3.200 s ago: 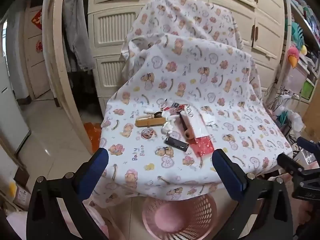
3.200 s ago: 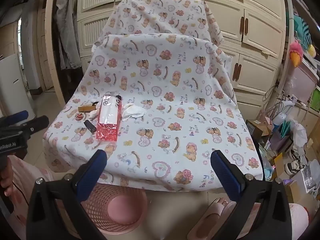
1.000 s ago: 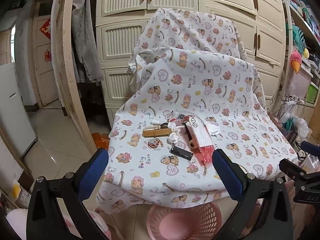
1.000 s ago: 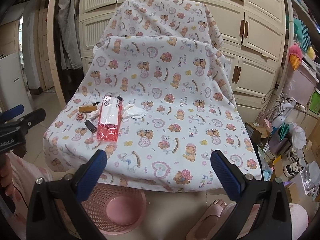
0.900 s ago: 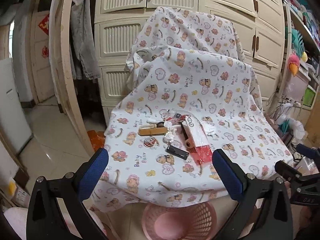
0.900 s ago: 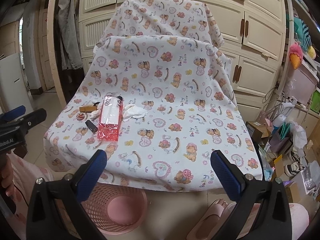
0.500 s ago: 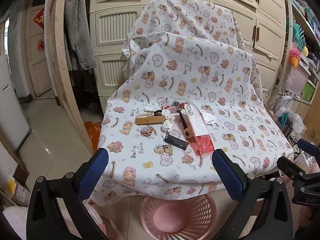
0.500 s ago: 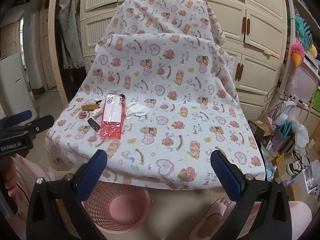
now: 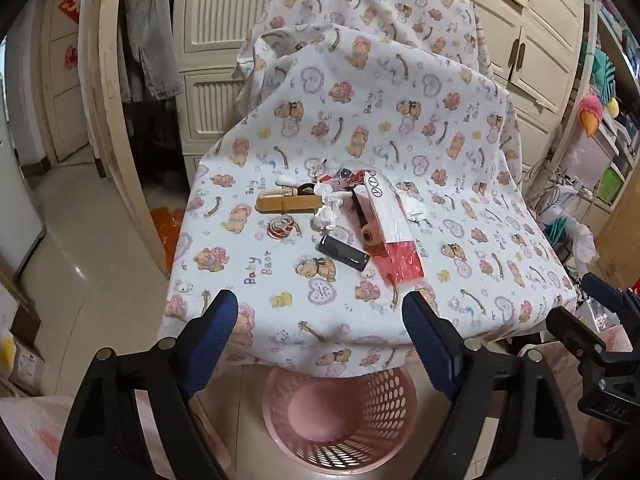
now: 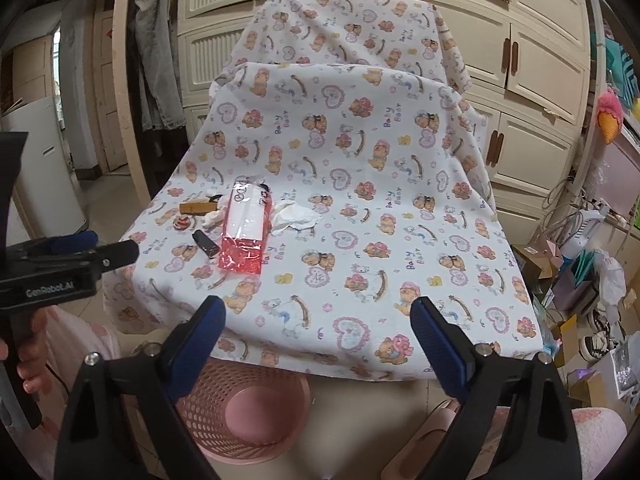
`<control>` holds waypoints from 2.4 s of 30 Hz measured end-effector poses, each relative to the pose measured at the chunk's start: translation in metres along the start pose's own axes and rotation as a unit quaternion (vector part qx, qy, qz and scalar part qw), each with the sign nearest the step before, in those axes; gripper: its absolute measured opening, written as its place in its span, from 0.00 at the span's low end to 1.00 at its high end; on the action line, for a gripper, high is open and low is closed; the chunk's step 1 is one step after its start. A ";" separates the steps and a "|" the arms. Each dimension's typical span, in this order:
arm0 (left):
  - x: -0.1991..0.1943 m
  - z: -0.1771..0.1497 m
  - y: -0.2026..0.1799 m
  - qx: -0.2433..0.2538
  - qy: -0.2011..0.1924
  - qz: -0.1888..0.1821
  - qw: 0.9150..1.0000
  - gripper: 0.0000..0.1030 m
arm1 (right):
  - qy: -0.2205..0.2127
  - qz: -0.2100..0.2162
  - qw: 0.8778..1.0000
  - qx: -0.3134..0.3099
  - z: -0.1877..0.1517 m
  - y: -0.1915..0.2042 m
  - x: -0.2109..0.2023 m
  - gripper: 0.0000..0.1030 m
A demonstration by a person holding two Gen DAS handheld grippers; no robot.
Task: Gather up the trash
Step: 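Reach the right gripper to the red-and-white plastic wrapper and grasp it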
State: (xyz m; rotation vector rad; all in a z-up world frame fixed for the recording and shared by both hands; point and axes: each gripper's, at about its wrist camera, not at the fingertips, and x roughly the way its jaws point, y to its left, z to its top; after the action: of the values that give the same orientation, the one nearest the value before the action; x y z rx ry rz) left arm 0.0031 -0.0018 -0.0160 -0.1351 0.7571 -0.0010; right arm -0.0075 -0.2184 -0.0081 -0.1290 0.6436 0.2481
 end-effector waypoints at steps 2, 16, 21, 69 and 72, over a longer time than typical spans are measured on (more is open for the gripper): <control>0.001 -0.001 -0.003 0.012 0.000 0.012 1.000 0.80 | 0.001 0.002 1.000 0.000 0.000 0.000 0.000 0.85; 0.007 0.003 0.008 -0.007 0.036 -0.020 0.999 0.90 | 0.005 0.042 0.999 0.021 0.007 -0.005 -0.004 0.70; 0.017 0.029 0.016 0.008 0.075 -0.012 0.997 0.90 | 0.002 0.053 0.998 0.032 0.028 -0.008 -0.002 0.68; 0.096 0.056 0.007 -0.016 0.094 -0.054 0.994 0.08 | 0.062 0.100 0.992 0.041 0.048 -0.002 0.091 0.66; 0.094 0.052 0.014 -0.012 0.101 -0.037 0.994 0.08 | 0.073 0.097 0.992 0.031 0.044 0.014 0.105 0.66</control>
State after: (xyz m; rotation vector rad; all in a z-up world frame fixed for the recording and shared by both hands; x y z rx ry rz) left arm 0.1065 0.0140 -0.0446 -0.1873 0.9537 -0.0766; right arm 0.0950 -0.1769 -0.0380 -0.0243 0.8099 0.4091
